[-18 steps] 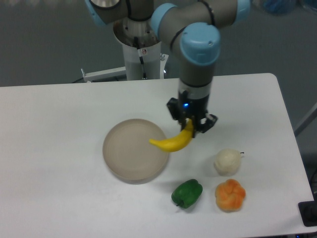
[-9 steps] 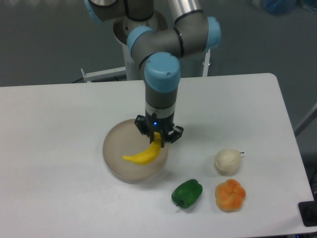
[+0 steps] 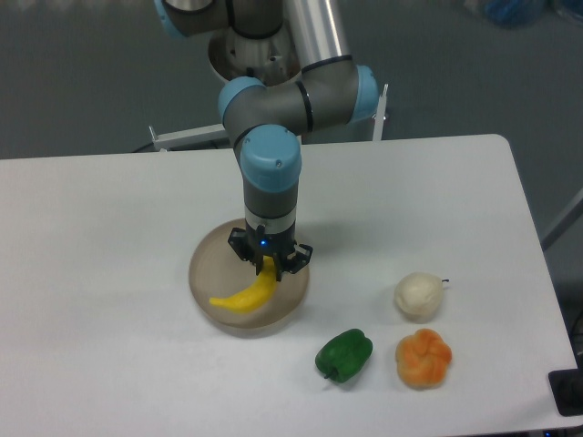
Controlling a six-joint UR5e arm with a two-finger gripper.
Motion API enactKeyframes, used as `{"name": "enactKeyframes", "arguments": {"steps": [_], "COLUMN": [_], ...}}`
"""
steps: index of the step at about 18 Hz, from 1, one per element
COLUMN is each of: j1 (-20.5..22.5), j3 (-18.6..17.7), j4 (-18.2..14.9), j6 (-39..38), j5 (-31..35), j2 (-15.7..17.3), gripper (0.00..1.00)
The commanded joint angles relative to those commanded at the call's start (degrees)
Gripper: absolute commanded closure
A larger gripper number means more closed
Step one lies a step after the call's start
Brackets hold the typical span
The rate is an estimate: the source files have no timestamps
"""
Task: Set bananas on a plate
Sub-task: 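Lower the banana onto the plate and open the gripper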
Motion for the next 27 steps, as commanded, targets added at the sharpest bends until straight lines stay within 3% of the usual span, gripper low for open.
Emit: {"name": "enactKeyframes", "arguments": {"steps": [4,13,16,27], "j1": [-1.4,-1.4,-1.4,-1.2], "j3": [0.3,0.2,-0.1,-0.3], "j4": [0.8,0.6,0.8,0.8], "j6": [-0.2,2.9,7.0,7.0], "j5": [1.8,2.0,4.4,4.4], "j2": [-2.1,-2.8,-2.8,-2.9], "gripper": [0.63,0.63,0.63,0.61]}}
